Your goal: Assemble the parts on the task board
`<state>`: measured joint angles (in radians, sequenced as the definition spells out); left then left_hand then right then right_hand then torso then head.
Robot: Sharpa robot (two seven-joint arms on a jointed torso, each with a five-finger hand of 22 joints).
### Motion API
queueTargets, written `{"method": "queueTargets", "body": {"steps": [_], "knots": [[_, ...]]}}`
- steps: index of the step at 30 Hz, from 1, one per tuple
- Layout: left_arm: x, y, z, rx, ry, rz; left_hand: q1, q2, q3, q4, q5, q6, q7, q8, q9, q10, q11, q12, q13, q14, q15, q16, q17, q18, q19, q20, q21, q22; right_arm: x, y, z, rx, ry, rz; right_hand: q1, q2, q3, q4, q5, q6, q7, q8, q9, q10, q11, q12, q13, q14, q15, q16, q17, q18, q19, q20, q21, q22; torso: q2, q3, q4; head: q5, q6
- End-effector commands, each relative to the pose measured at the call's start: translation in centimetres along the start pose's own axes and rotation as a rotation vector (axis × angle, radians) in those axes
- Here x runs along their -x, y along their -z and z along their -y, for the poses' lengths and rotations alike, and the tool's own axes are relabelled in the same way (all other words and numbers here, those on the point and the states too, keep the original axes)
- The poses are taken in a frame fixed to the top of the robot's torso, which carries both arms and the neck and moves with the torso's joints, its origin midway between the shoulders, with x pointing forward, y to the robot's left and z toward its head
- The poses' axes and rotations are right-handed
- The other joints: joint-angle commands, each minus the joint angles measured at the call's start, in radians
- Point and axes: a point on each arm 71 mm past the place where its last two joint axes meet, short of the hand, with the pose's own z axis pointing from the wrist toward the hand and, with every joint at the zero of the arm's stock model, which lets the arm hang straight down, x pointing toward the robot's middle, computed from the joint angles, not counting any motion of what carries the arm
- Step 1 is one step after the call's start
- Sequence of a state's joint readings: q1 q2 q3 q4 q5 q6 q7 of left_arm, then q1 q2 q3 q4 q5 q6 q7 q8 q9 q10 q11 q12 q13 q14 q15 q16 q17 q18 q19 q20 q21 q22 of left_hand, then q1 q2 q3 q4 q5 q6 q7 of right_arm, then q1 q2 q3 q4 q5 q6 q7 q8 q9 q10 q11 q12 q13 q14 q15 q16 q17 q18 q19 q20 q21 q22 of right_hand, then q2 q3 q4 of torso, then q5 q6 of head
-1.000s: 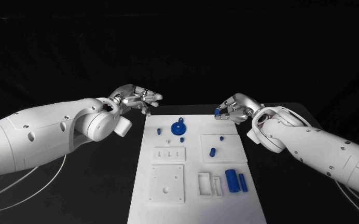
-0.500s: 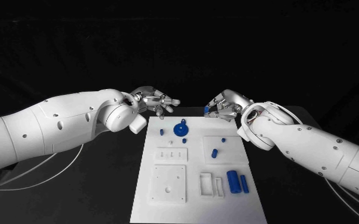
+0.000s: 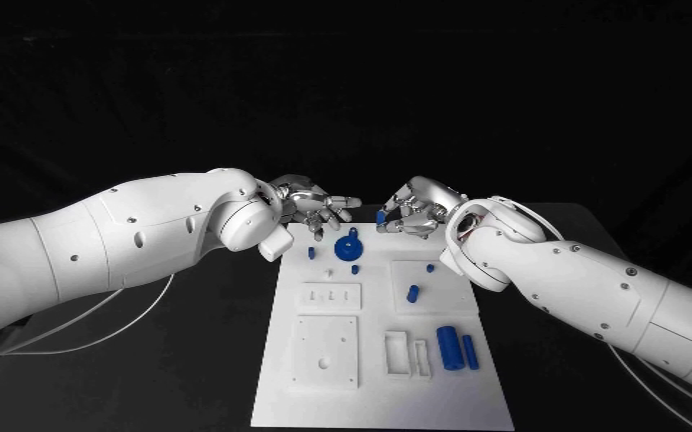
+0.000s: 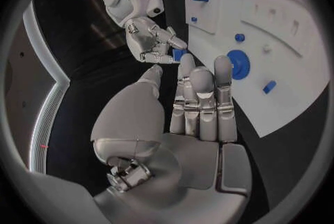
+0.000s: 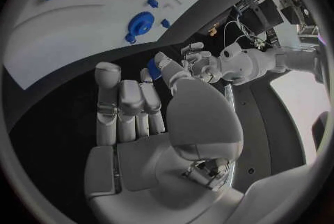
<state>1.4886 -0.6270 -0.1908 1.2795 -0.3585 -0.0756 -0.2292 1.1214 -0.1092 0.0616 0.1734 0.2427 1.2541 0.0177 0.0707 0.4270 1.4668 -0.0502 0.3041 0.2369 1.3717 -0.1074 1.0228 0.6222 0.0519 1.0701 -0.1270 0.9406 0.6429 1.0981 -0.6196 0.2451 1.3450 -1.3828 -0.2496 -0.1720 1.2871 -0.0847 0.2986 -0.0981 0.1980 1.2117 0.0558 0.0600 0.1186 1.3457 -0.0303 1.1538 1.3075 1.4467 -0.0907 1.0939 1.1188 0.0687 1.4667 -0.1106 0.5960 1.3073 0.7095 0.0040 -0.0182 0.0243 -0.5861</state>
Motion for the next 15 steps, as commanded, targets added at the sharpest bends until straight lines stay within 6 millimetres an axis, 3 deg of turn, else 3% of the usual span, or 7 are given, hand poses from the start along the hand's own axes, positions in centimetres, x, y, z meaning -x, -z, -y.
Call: {"method": "queueTargets", "body": {"steps": [1,3,4,5,6,9,15], "knots": [[-0.4,-0.1,0.1,0.048,-0.05,-0.017,0.0,-0.007,0.001,0.003,0.046,0.005,-0.01,0.001,0.057,0.042,-0.007,0.01,0.008,-0.007,-0.003,0.013,0.0,-0.015,-0.008,-0.001,0.005,0.008,-0.5,-0.1,-0.5,-0.005,0.018,-0.032,-0.002,-0.004,0.005,0.0,0.003,0.005,-0.001,0.003,0.002,0.006,0.0,0.001,0.0,0.005,-0.002,0.0,0.0,0.011,0.049,-0.003,0.004,0.047,0.001,0.0012,-0.0005,0.0,0.0],[-0.5,-0.2,0.1,0.053,-0.055,-0.02,0.0,-0.006,0.0,0.003,0.06,-0.003,-0.013,-0.002,0.139,0.042,-0.008,0.013,0.016,-0.014,-0.004,0.026,-0.001,-0.017,-0.012,-0.003,0.007,0.018,-0.7,-0.1,-0.8,-0.001,0.019,-0.039,-0.002,-0.003,0.005,0.001,0.003,0.005,-0.001,0.003,0.002,0.006,0.0,0.002,0.0,0.005,-0.002,0.0,0.0,0.011,0.049,-0.003,0.004,0.047,0.001,0.001,-0.0009,0.001,0.0],[-0.6,-0.3,0.2,0.055,-0.059,-0.02,0.0,-0.006,0.0,0.003,0.06,-0.001,-0.014,-0.001,0.143,0.041,-0.008,0.013,0.016,-0.014,-0.003,0.026,-0.002,-0.017,-0.012,-0.003,0.007,0.019,-0.8,-0.2,-0.9,0.001,0.019,-0.043,-0.002,-0.003,0.005,0.001,0.003,0.005,-0.001,0.003,0.002,0.006,0.0,0.002,0.0,0.005,-0.002,0.0,0.0,0.011,0.049,-0.003,0.004,0.047,0.001,0.0012,-0.0007,0.001,0.001],[-0.7,-0.3,0.2,0.056,-0.064,-0.019,0.0,-0.009,0.002,0.007,0.06,-0.011,-0.012,-0.004,0.188,0.042,-0.009,0.009,0.02,-0.017,-0.002,0.03,-0.01,-0.016,-0.015,-0.002,0.004,0.026,-0.9,-0.2,-1.0,0.003,0.019,-0.047,-0.002,-0.003,0.005,0.001,0.003,0.005,-0.001,0.003,0.002,0.006,0.0,0.002,0.0,0.005,-0.002,0.0,0.0,0.011,0.049,-0.003,0.004,0.047,0.001,0.0008,0.0,0.002,0.001],[-0.7,-0.3,0.2,0.057,-0.07,-0.019,0.0,-0.009,0.003,0.01,0.055,-0.013,-0.013,-0.005,0.199,0.041,-0.008,0.008,0.021,-0.018,-0.002,0.032,-0.013,-0.016,-0.015,-0.001,0.004,0.029,-1.0,-0.2,-1.2,0.004,0.02,-0.05,-0.004,-0.003,0.005,0.001,0.004,0.005,-0.001,0.003,0.002,0.006,-0.001,0.002,0.001,0.005,-0.002,0.001,0.001,0.011,0.049,-0.003,0.006,0.048,0.002,0.0009,0.0005,0.002,0.001],[-0.9,-0.4,0.3,0.064,-0.089,-0.016,-0.007,-0.02,0.002,0.019,0.015,-0.016,-0.011,-0.005,0.208,0.041,-0.006,0.006,0.023,-0.019,-0.001,0.034,-0.017,-0.015,-0.015,0.0,0.002,0.032,-1.2,-0.3,-1.5,0.01,0.02,-0.058,-0.005,-0.004,0.004,0.001,0.005,0.005,-0.001,0.003,0.002,0.006,-0.001,0.002,0.001,0.005,-0.002,0.001,0.001,0.011,0.049,-0.003,0.005,0.048,0.002,0.0005,0.0007,0.002,0.002],[-1.1,-0.6,0.4,0.083,-0.124,-0.008,-0.007,-0.028,0.004,0.029,0.0,-0.018,-0.01,-0.006,0.218,0.041,-0.006,0.005,0.027,-0.02,-0.001,0.038,-0.023,-0.015,-0.015,0.001,-0.001,0.038,-1.5,-0.3,-2.1,0.02,0.021,-0.071,-0.007,-0.003,0.0,0.002,0.011,0.005,-0.002,0.003,0.003,0.006,-0.001,0.002,0.001,0.005,-0.002,0.0,0.001,0.011,0.049,-0.003,0.006,0.048,0.003,-0.0003,0.0008,-0.002,0.0]]}}
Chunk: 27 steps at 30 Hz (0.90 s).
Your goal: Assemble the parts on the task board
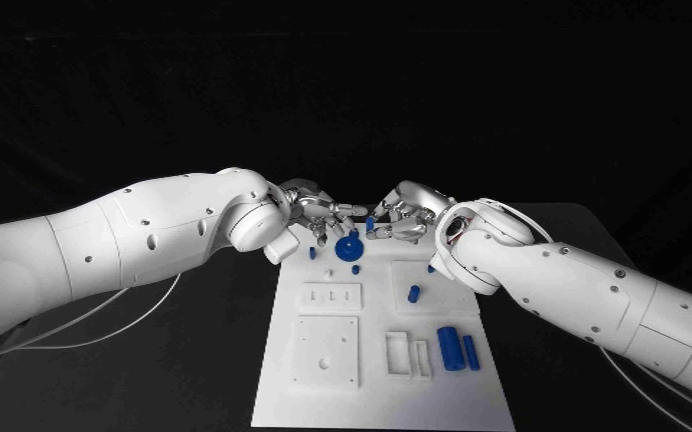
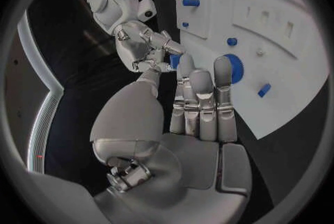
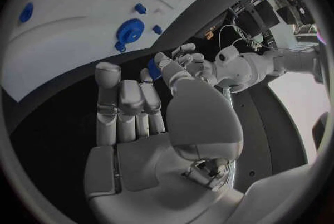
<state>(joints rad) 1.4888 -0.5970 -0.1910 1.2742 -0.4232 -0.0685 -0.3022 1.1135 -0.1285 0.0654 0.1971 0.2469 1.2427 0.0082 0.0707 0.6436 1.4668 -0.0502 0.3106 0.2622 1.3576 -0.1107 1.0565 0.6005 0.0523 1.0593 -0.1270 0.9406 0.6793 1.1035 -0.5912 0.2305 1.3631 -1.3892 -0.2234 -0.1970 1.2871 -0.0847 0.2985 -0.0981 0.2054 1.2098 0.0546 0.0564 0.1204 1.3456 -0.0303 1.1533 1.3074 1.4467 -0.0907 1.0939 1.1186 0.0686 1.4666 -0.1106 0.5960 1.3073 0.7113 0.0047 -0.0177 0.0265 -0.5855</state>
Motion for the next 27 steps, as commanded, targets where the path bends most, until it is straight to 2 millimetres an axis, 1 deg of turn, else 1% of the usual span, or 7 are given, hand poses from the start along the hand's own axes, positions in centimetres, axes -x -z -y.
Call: {"method": "queueTargets", "body": {"steps": [1,3,8,15,18,21,27], "knots": [[-0.1,-0.1,0.1,0.031,-0.054,0.003,0.002,-0.011,0.001,0.01,-0.005,-0.008,0.0,-0.006,0.006,0.04,-0.006,0.001,0.005,-0.008,0.002,0.01,-0.003,-0.015,-0.004,0.0,-0.002,0.006,-0.3,0.0,-0.4,0.003,0.016,-0.028,-0.008,-0.003,-0.001,0.003,0.005,0.007,-0.001,0.007,0.001,0.006,-0.001,0.003,0.001,0.005,-0.002,0.001,0.001,0.011,0.049,-0.003,0.007,0.048,0.001,-0.0013,0.0006,-0.005,0.0],[-0.2,-0.1,0.1,0.04,-0.062,0.007,0.004,-0.01,0.001,0.011,-0.006,-0.009,0.0,-0.005,0.008,0.039,-0.006,0.002,0.009,-0.01,0.003,0.016,-0.004,-0.015,-0.005,0.001,-0.002,0.011,-0.4,-0.1,-0.5,0.007,0.017,-0.032,-0.008,-0.003,-0.001,0.003,0.005,0.007,-0.001,0.007,0.001,0.006,-0.001,0.003,0.001,0.005,-0.002,0.001,0.001,0.011,0.049,-0.003,0.008,0.049,0.001,-0.0015,0.0001,-0.004,-0.002],[-0.2,-0.2,0.1,0.056,-0.08,0.018,0.01,-0.009,0.002,0.008,-0.007,-0.014,0.001,-0.006,0.008,0.038,-0.005,-0.001,0.01,-0.012,0.003,0.016,-0.007,-0.015,-0.005,0.002,-0.003,0.013,-0.6,-0.1,-1.0,0.015,0.018,-0.04,-0.009,-0.003,-0.004,0.003,0.006,0.006,-0.001,0.007,0.001,0.006,-0.001,0.003,0.001,0.005,-0.002,0.001,0.002,0.011,0.05,-0.003,0.008,0.049,0.001,-0.0001,0.0005,-0.002,-0.004],[-0.4,-0.2,0.1,0.078,-0.109,0.011,0.019,-0.001,-0.002,-0.003,-0.007,-0.013,0.0,-0.006,0.008,0.039,-0.007,0.005,0.017,-0.012,0.003,0.027,-0.008,-0.015,-0.005,0.001,-0.004,0.021,-0.8,-0.1,-1.4,0.023,0.023,-0.047,-0.009,-0.002,-0.007,0.004,0.008,0.007,-0.001,0.007,0.002,0.007,-0.001,0.003,0.001,0.005,-0.002,0.001,0.002,0.01,0.05,-0.004,0.009,0.049,0.001,-0.0004,-0.0013,0.001,-0.008],[-0.4,-0.2,0.1,0.083,-0.113,0.01,0.019,-0.001,-0.002,-0.003,-0.007,-0.013,0.0,-0.006,0.008,0.039,-0.007,0.005,0.017,-0.012,0.003,0.027,-0.008,-0.015,-0.005,0.001,-0.004,0.021,-0.8,-0.1,-1.5,0.025,0.025,-0.049,-0.01,-0.003,-0.009,0.004,0.009,0.007,-0.001,0.007,0.001,0.007,-0.001,0.003,0.001,0.005,-0.002,0.001,0.002,0.01,0.05,-0.004,0.008,0.049,0.0,0.0,-0.0006,0.001,-0.007],[-0.4,-0.3,0.0,0.086,-0.115,0.01,0.02,0.002,-0.002,-0.006,-0.007,-0.014,0.0,-0.006,0.007,0.038,-0.006,0.003,0.018,-0.014,0.003,0.028,-0.01,-0.015,-0.005,0.001,-0.004,0.024,-0.9,-0.1,-1.6,0.027,0.028,-0.052,-0.01,-0.003,-0.009,0.004,0.009,0.007,-0.001,0.007,0.001,0.007,-0.001,0.003,0.001,0.005,-0.002,0.001,0.002,0.01,0.05,-0.004,0.008,0.049,0.0,-0.001,-0.0009,0.001,-0.009],[-0.5,-0.3,0.1,0.089,-0.119,0.008,0.023,0.007,-0.002,-0.009,-0.008,-0.015,0.0,-0.006,0.004,0.039,-0.007,0.003,0.02,-0.013,0.003,0.03,-0.011,-0.015,-0.005,0.001,-0.005,0.027,-1.0,-0.2,-1.9,0.033,0.034,-0.057,-0.009,-0.003,-0.012,0.005,0.009,0.007,-0.001,0.007,0.001,0.007,-0.001,0.003,0.0,0.005,-0.002,0.0,0.002,0.01,0.05,-0.004,0.009,0.049,0.0,-0.0005,-0.0014,0.002,-0.01]]}}
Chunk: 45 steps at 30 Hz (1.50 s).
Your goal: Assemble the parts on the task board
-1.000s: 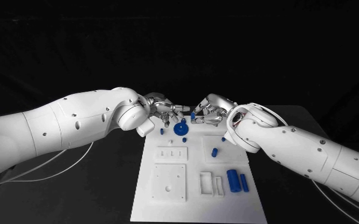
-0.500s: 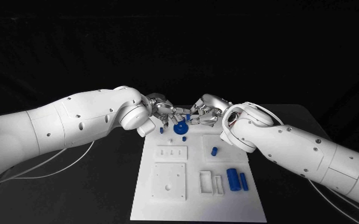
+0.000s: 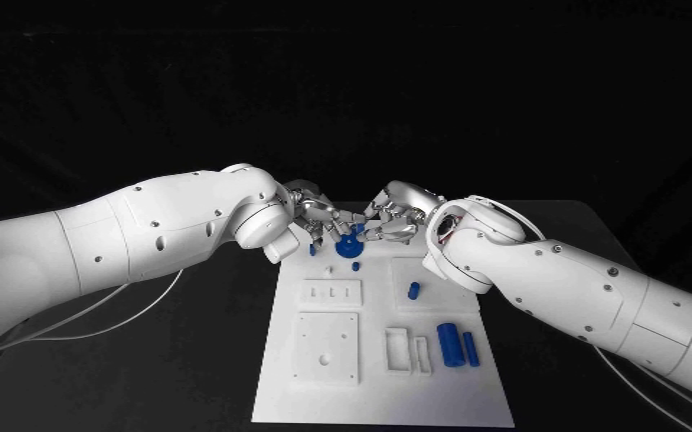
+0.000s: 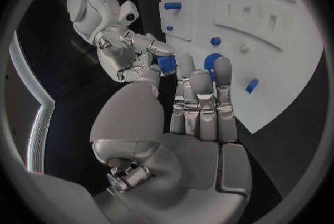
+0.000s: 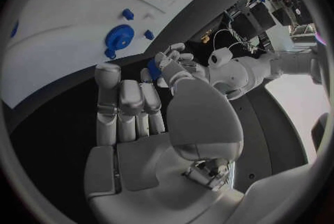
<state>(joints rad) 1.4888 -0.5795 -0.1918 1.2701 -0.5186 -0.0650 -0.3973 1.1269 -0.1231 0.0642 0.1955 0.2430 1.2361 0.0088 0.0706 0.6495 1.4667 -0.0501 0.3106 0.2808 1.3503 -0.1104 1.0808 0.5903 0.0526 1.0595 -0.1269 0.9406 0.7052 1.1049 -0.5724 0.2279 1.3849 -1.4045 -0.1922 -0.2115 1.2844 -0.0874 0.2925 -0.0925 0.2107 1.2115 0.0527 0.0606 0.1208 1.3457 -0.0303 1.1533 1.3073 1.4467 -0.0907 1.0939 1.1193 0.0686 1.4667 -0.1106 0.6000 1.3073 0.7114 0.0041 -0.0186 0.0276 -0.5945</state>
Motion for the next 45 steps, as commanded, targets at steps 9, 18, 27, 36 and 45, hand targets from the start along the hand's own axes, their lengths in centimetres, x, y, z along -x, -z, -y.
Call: {"method": "queueTargets", "body": {"steps": [9,18,27,36,45], "knots": [[-0.43,0.0,0.38,0.004,-0.033,-0.026,0.014,0.012,-0.004,-0.022,-0.003,-0.007,-0.001,-0.006,-0.007,0.04,-0.008,0.006,0.006,-0.005,0.001,0.014,-0.004,-0.015,-0.002,0.0,-0.007,0.011,-0.34,-0.12,-0.37,0.007,0.029,-0.026,-0.007,0.0,-0.008,0.001,0.004,0.005,0.0,0.003,0.001,0.007,-0.001,0.003,0.0,0.005,-0.002,0.001,0.001,0.01,0.05,-0.004,0.006,0.049,0.0,-0.0002,0.0001,0.001,-0.004],[-0.73,-0.01,0.53,0.002,-0.035,-0.043,0.016,0.025,-0.009,-0.04,-0.001,-0.007,-0.002,-0.006,-0.011,0.039,-0.008,0.007,0.01,-0.009,0.001,0.022,-0.007,-0.016,-0.004,0.0,-0.01,0.024,-0.46,-0.2,-0.55,0.009,0.031,-0.032,-0.007,0.0,-0.008,0.001,0.004,0.005,0.0,0.003,0.001,0.007,-0.001,0.003,0.0,0.005,-0.002,0.001,0.001,0.01,0.05,-0.004,0.006,0.049,0.0,-0.0003,-0.0001,0.002,-0.005],[-0.84,-0.02,0.52,0.008,-0.028,-0.054,0.023,0.051,-0.016,-0.064,0.007,-0.01,-0.002,-0.006,-0.02,0.038,-0.009,0.008,0.013,-0.009,0.0,0.031,-0.007,-0.015,-0.001,-0.001,-0.012,0.038,-0.52,-0.18,-0.72,0.014,0.032,-0.037,-0.007,0.0,-0.008,0.001,0.004,0.005,0.0,0.003,0.001,0.007,-0.001,0.003,0.0,0.005,-0.002,0.001,0.001,0.01,0.05,-0.004,0.006,0.049,0.0,0.0003,-0.0005,0.003,-0.006],[-0.8,0.02,0.45,0.013,-0.029,-0.051,0.026,0.071,-0.026,-0.086,0.009,-0.012,-0.002,-0.006,-0.03,0.038,-0.009,0.006,0.013,-0.008,0.0,0.035,-0.008,-0.015,0.002,-0.001,-0.016,0.049,-0.56,-0.06,-0.99,0.022,0.032,-0.042,-0.007,0.002,-0.01,0.003,0.005,0.006,0.0,0.003,0.001,0.006,-0.002,0.002,-0.001,0.005,-0.003,-0.001,0.001,0.009,0.05,-0.004,0.005,0.048,0.001,0.0002,-0.001,0.002,-0.008],[-0.73,-0.02,0.41,0.019,-0.039,-0.045,0.028,0.08,-0.03,-0.094,0.014,-0.016,-0.001,-0.007,-0.037,0.037,-0.009,0.005,0.013,-0.01,0.001,0.039,-0.008,-0.014,0.001,-0.001,-0.017,0.056,-0.61,0.02,-1.23,0.028,0.033,-0.046,-0.007,0.002,-0.01,0.003,0.005,0.006,0.0,0.003,0.001,0.006,-0.002,0.002,-0.001,0.005,-0.003,-0.001,0.001,0.009,0.05,-0.004,0.005,0.048,0.0,0.0001,0.0003,0.003,-0.009]]}}
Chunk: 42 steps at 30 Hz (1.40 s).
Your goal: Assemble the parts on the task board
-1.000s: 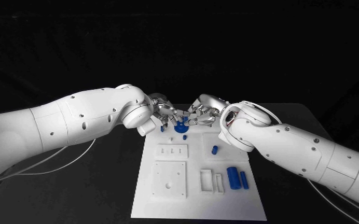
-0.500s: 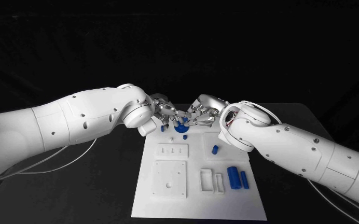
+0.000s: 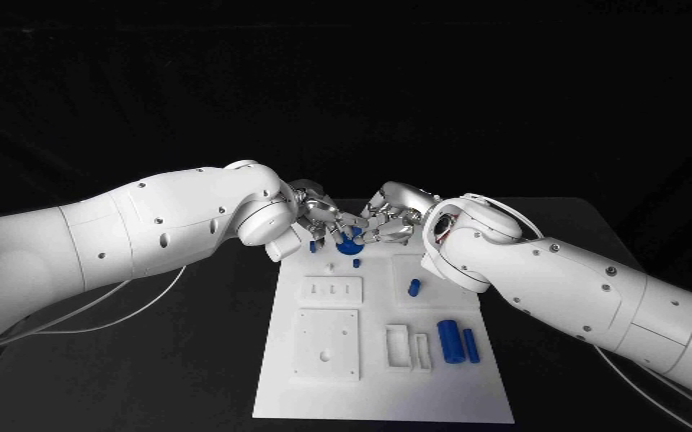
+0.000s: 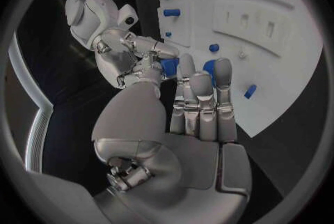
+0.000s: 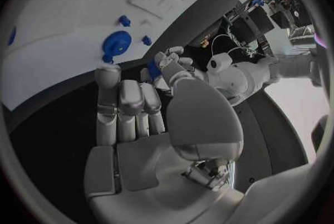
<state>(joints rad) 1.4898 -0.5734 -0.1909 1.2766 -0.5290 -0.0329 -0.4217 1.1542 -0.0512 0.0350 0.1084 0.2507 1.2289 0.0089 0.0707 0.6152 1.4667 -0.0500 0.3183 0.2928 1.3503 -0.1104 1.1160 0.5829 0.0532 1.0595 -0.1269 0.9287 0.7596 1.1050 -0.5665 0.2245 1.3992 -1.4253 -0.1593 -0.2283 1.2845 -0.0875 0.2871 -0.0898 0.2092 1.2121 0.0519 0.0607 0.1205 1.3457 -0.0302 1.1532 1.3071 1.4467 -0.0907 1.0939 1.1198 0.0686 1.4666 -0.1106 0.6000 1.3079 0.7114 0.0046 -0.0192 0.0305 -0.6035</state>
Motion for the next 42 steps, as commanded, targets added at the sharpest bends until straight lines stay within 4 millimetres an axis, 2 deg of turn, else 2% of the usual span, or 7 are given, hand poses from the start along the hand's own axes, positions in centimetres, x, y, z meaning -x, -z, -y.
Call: {"method": "queueTargets", "body": {"steps": [1,12,17,26,32,35,42], "knots": [[-0.13,-0.04,0.17,0.004,-0.012,-0.011,0.001,0.009,-0.001,-0.008,0.009,-0.01,-0.001,-0.007,-0.003,0.038,-0.008,-0.003,0.001,-0.01,0.001,0.004,0.0,-0.015,0.001,-0.001,-0.006,0.002,-0.07,0.02,-0.59,0.023,0.008,-0.012,-0.007,0.002,-0.005,0.0,0.007,0.005,0.001,0.003,0.001,0.006,-0.002,0.002,-0.001,0.005,-0.003,-0.001,0.0,0.009,0.05,-0.004,0.005,0.048,0.0,-0.0005,0.0007,0.001,0.0],[-0.41,-0.05,0.24,0.011,-0.035,-0.026,0.018,0.026,0.002,-0.048,0.097,-0.022,0.002,-0.007,-0.046,0.036,-0.005,-0.033,-0.015,-0.013,0.004,-0.003,-0.006,-0.014,0.001,0.002,-0.016,0.012,-0.06,0.14,-0.82,0.026,0.012,-0.011,-0.007,0.002,-0.007,0.0,0.009,0.004,0.001,0.002,0.001,0.006,-0.002,0.001,-0.002,0.005,-0.003,-0.001,0.0,0.009,0.05,-0.004,0.003,0.047,0.0,-0.0003,0.0005,0.0,-0.006],[-0.43,-0.03,0.16,0.015,-0.043,-0.035,0.032,0.031,0.03,-0.076,0.219,-0.027,0.001,-0.007,-0.063,0.036,-0.005,-0.041,-0.021,-0.014,0.003,-0.001,-0.005,-0.014,0.001,0.001,-0.019,0.017,-0.04,0.16,-0.82,0.025,0.012,-0.008,-0.007,0.002,-0.007,0.001,0.009,0.004,0.001,0.002,0.001,0.005,-0.002,0.0,-0.002,0.005,-0.003,-0.002,0.0,0.009,0.05,-0.004,0.003,0.047,0.001,-0.0005,0.0006,0.0,-0.008],[-0.55,0.01,0.11,0.017,-0.052,-0.05,0.011,0.035,0.098,-0.141,0.308,-0.033,0.003,-0.006,-0.072,0.038,-0.003,-0.054,-0.038,-0.016,0.005,0.001,-0.003,-0.012,0.0,0.003,-0.025,0.033,-0.02,0.17,-0.81,0.023,0.012,-0.006,-0.007,0.002,-0.007,0.001,0.012,0.004,0.001,0.002,0.001,0.005,-0.002,-0.001,-0.003,0.005,-0.003,-0.003,-0.001,0.009,0.05,-0.004,0.005,0.047,0.0,-0.0009,0.0007,0.001,-0.012],[-0.65,0.03,0.1,0.015,-0.054,-0.067,-0.008,0.048,0.122,-0.17,0.325,-0.037,0.005,-0.007,-0.067,0.039,-0.003,-0.053,-0.043,-0.016,0.005,0.003,-0.003,-0.012,-0.001,0.003,-0.028,0.043,0.01,0.18,-0.71,0.021,0.013,-0.004,-0.007,0.002,-0.006,0.001,0.014,0.006,0.0,0.003,0.001,0.005,-0.003,0.0,-0.003,0.005,-0.003,-0.003,-0.001,0.01,0.05,-0.004,0.003,0.046,0.0,-0.0007,0.0011,0.0,-0.014],[-0.71,0.03,0.11,0.015,-0.053,-0.075,-0.02,0.055,0.132,-0.174,0.322,-0.036,0.008,-0.006,-0.101,0.039,-0.002,-0.055,-0.045,-0.017,0.006,0.005,-0.002,-0.011,-0.001,0.005,-0.029,0.048,0.0,0.16,-0.72,0.021,0.013,-0.005,-0.007,0.002,-0.006,0.001,0.014,0.006,0.0,0.003,0.001,0.005,-0.003,0.0,-0.003,0.005,-0.003,-0.003,-0.001,0.01,0.05,-0.004,0.003,0.046,0.0,-0.0008,0.0007,0.001,-0.015],[-0.83,0.03,0.15,0.008,-0.044,-0.092,-0.038,0.052,0.118,-0.16,0.298,-0.026,0.006,-0.006,-0.129,0.039,-0.003,-0.049,-0.042,-0.017,0.005,0.011,0.0,-0.012,0.001,0.004,-0.034,0.056,-0.08,0.07,-0.78,0.021,0.013,-0.008,-0.007,0.003,-0.006,0.001,0.015,0.008,0.0,0.003,0.002,0.005,-0.003,0.0,-0.003,0.005,-0.003,-0.003,-0.001,0.009,0.05,-0.004,0.005,0.046,0.001,0.0,0.0004,0.001,-0.016]]}}
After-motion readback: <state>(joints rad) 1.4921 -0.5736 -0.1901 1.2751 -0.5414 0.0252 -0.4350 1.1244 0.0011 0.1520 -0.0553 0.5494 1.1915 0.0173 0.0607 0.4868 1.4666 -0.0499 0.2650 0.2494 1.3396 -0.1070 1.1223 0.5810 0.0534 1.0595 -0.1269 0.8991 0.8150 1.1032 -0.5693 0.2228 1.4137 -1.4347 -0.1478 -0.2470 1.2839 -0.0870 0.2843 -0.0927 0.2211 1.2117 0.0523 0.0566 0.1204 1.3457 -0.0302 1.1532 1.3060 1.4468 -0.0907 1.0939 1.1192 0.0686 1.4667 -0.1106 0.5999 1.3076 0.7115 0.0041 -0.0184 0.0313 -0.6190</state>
